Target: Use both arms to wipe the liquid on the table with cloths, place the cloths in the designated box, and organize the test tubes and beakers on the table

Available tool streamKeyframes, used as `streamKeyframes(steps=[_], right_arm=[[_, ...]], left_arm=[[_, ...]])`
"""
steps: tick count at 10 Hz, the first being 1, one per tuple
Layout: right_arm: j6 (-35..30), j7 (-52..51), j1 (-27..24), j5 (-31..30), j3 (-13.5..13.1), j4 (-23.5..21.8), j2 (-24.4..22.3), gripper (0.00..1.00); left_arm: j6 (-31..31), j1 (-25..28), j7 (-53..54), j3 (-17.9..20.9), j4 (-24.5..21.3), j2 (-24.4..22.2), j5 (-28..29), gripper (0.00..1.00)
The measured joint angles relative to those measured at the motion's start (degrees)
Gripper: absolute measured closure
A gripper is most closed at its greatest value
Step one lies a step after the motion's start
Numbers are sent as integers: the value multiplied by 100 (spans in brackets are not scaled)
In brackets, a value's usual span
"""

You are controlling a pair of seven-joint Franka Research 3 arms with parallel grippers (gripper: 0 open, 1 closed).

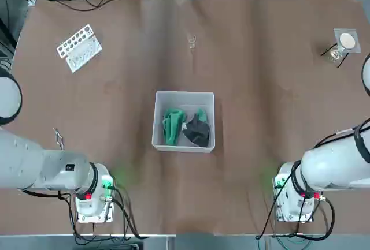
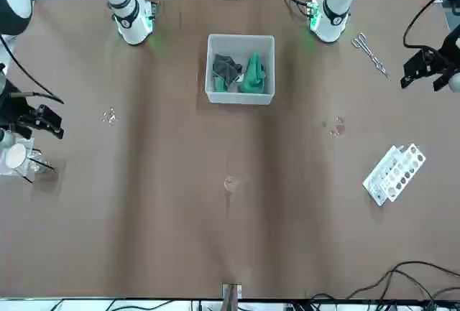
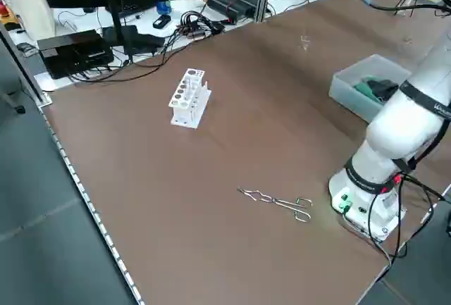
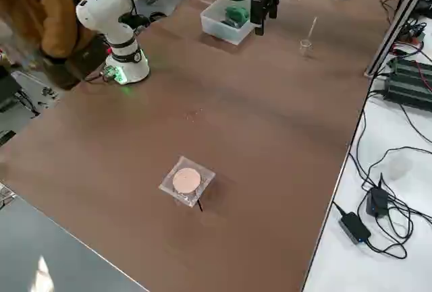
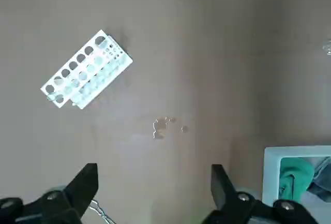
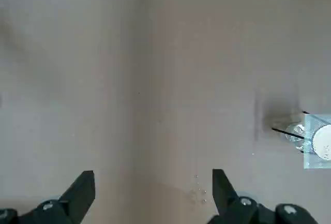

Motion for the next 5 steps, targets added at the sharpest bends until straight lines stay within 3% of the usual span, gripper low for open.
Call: streamKeyframes(steps=[5], right_arm=[[0,0,-5,0,-10,0,0,0]], left_arm=[[-14,-37,-261,-92,-17,0,-3,4]])
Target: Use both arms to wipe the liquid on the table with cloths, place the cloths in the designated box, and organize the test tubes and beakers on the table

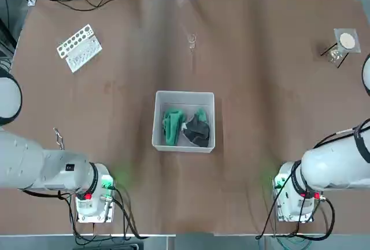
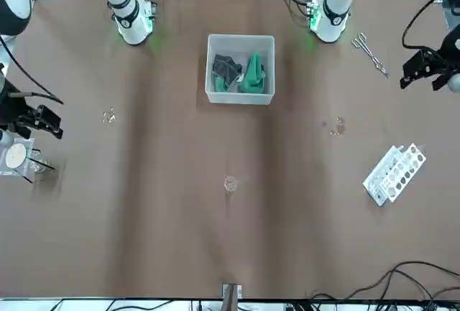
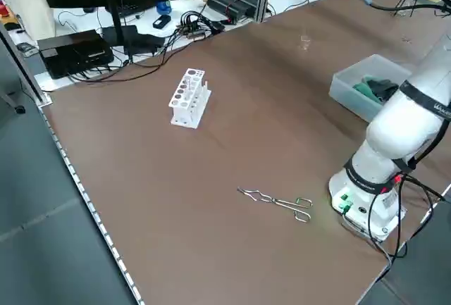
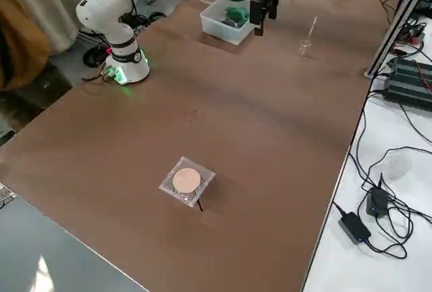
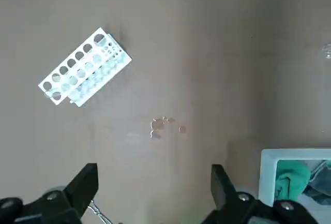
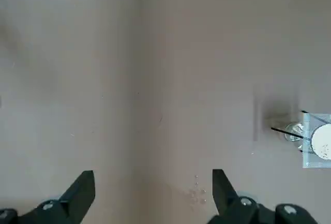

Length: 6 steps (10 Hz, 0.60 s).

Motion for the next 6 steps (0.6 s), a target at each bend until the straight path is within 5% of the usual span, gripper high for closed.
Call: streamKeyframes(steps=[6], right_arm=[[5,0,-2,0,-4,-2,21,0]], left_arm=[[23,-69,-977,-1631,-742,10,-298,10]])
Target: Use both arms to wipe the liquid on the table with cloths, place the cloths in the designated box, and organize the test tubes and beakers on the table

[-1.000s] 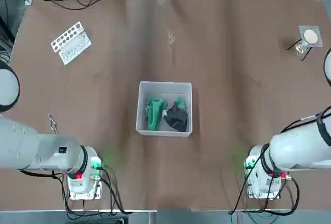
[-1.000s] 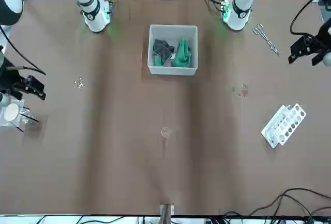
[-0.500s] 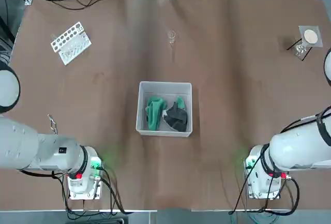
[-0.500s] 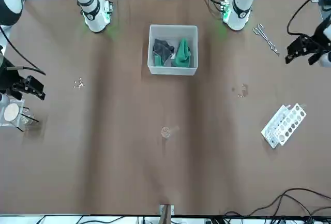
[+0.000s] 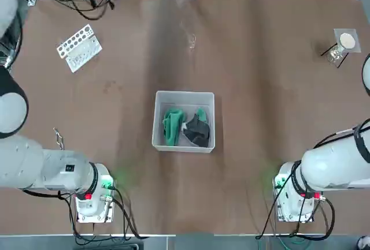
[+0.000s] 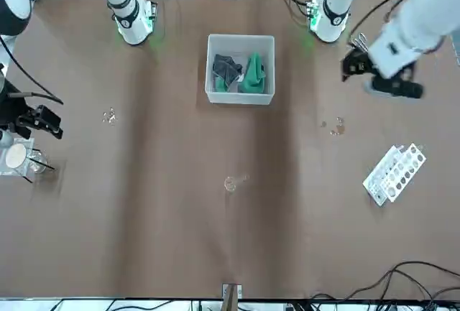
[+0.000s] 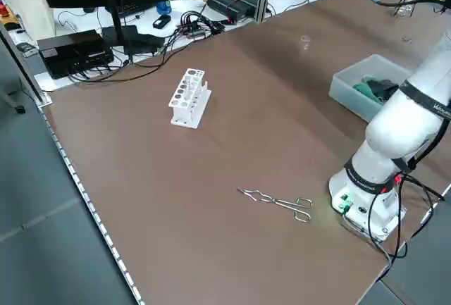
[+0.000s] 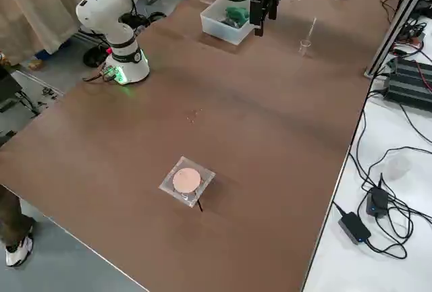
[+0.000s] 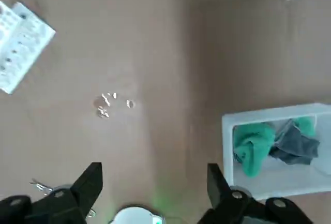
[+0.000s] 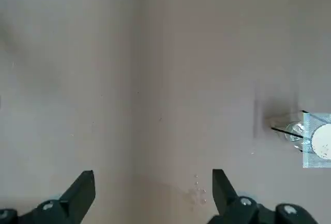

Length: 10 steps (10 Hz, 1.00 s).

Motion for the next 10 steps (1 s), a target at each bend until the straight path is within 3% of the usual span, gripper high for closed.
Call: streamKeyframes(steps=[3,6,8,10], right_arm=[[1,0,2,5,19,-4,42,0],[-11,0,-2,5,8,-7,66,0],[-28,0,-4,5,4,-9,72,0],[-29,0,-4,5,8,-10,76,0]], left_arm=[[871,-30,-1256,-1405,-880,5,-23,10],[2823,-51,-2449,-2859,-2380,60,-25,9],[3859,-44,-2696,-3385,-3215,275,-25,7],[4722,-58,-2725,-3605,-3850,653,-25,8]])
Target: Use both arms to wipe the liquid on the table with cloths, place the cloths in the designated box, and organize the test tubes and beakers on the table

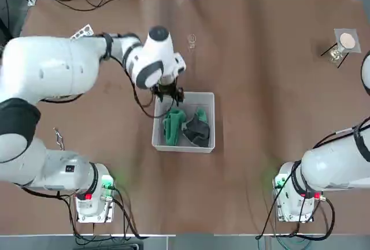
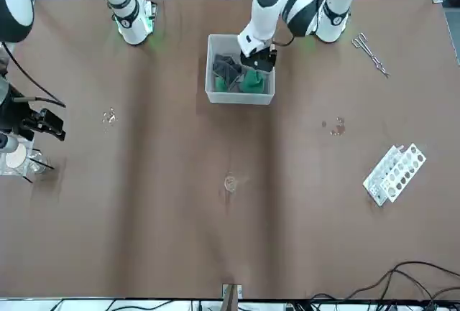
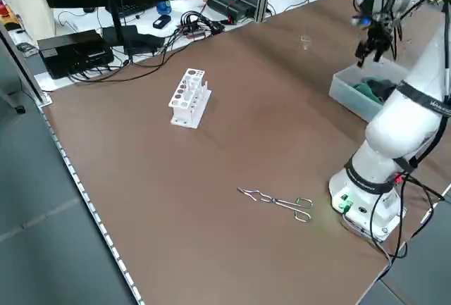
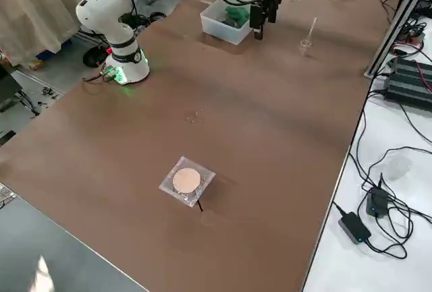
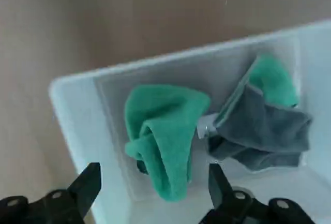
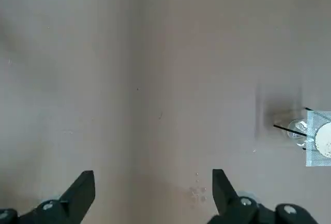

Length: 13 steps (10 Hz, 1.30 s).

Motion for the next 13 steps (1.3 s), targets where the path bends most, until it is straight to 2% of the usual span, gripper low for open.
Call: streamKeyframes(steps=[2,4,5,8,10,11,13], right_arm=[[-37,0,2,4,13,-3,10,0],[-193,59,106,52,62,-19,74,0],[-232,401,334,76,82,-37,98,0],[-14,1135,1250,86,132,-227,232,0],[549,1621,1737,87,139,-716,315,0],[833,1843,1948,87,140,-999,340,0],[1252,2231,2239,87,142,-1486,347,0]], left_arm=[[594,-73,-50,-31,-364,476,0,10],[841,-73,-54,-22,-376,982,48,11],[907,-79,-57,-20,-367,1142,162,11],[929,-144,-679,39,-338,1382,1129,11],[930,-466,-1274,376,-249,1577,1730,14],[930,-656,-1366,578,-203,1672,1794,29],[930,-729,-1371,677,-146,1759,1797,61]])
